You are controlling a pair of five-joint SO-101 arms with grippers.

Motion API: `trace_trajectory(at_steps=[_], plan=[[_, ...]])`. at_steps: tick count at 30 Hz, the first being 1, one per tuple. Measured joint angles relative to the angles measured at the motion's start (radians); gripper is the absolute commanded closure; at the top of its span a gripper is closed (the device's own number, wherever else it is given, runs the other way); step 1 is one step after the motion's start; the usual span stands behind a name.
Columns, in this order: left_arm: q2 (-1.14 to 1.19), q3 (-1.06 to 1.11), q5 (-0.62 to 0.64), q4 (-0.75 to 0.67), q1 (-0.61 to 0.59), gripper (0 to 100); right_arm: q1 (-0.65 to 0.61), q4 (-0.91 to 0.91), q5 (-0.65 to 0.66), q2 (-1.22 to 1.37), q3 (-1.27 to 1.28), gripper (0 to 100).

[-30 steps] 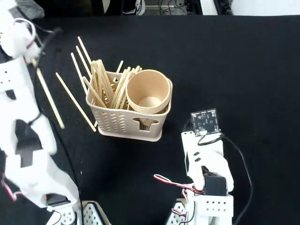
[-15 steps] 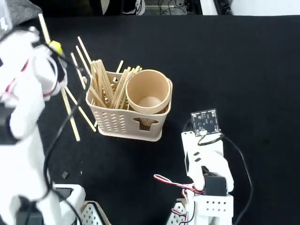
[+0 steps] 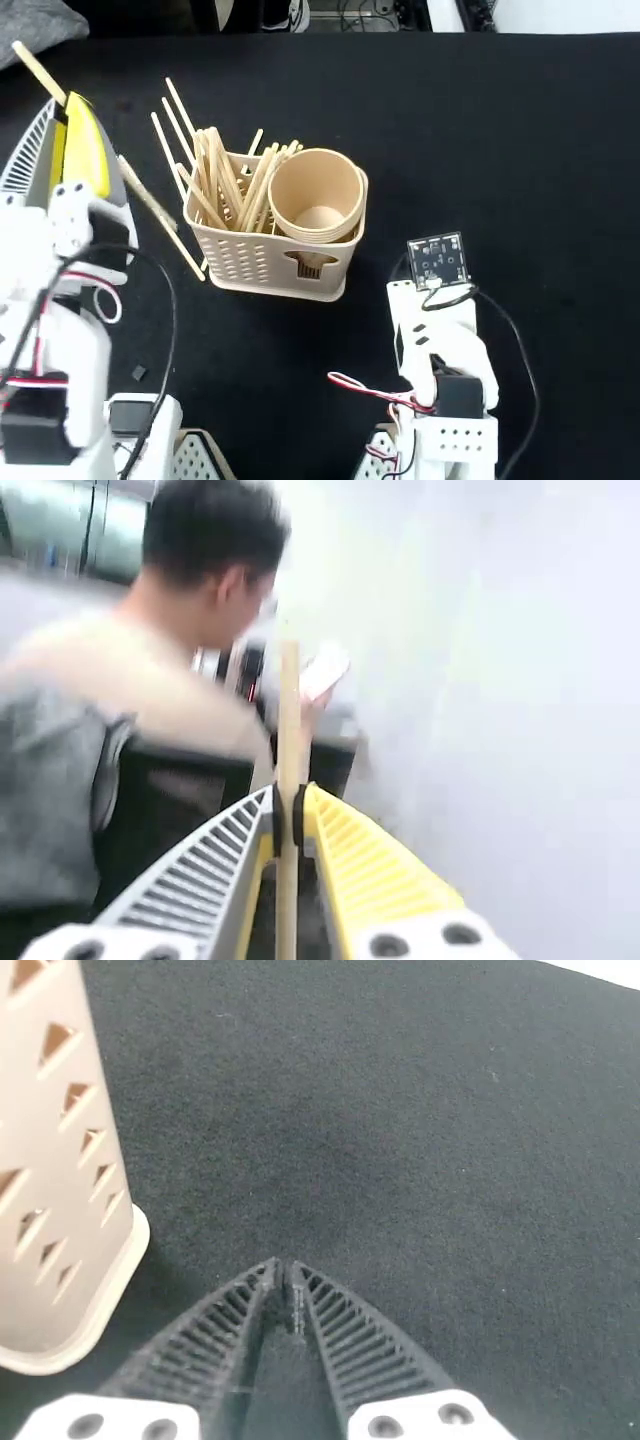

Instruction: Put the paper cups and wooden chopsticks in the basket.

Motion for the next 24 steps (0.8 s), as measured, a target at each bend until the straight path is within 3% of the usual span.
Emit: trace_trajectory(at_steps=[4, 7, 13, 24], plan=[[-0.089, 0.199, -0.002, -0.259, 0.008, 97, 0.000, 0.000, 0.000, 0.000, 0.000, 98.7], [-0.101, 0.269, -0.002, -0.351, 0.075, 97, 0.000, 0.000, 0.000, 0.000, 0.000, 98.7], [-0.078, 0.288, -0.037, -0.382, 0.249, 97, 0.000, 0.000, 0.000, 0.000, 0.000, 98.7], [0.212, 0.287, -0.081, -0.436, 0.282, 97, 0.000, 0.000, 0.000, 0.000, 0.000, 98.7]])
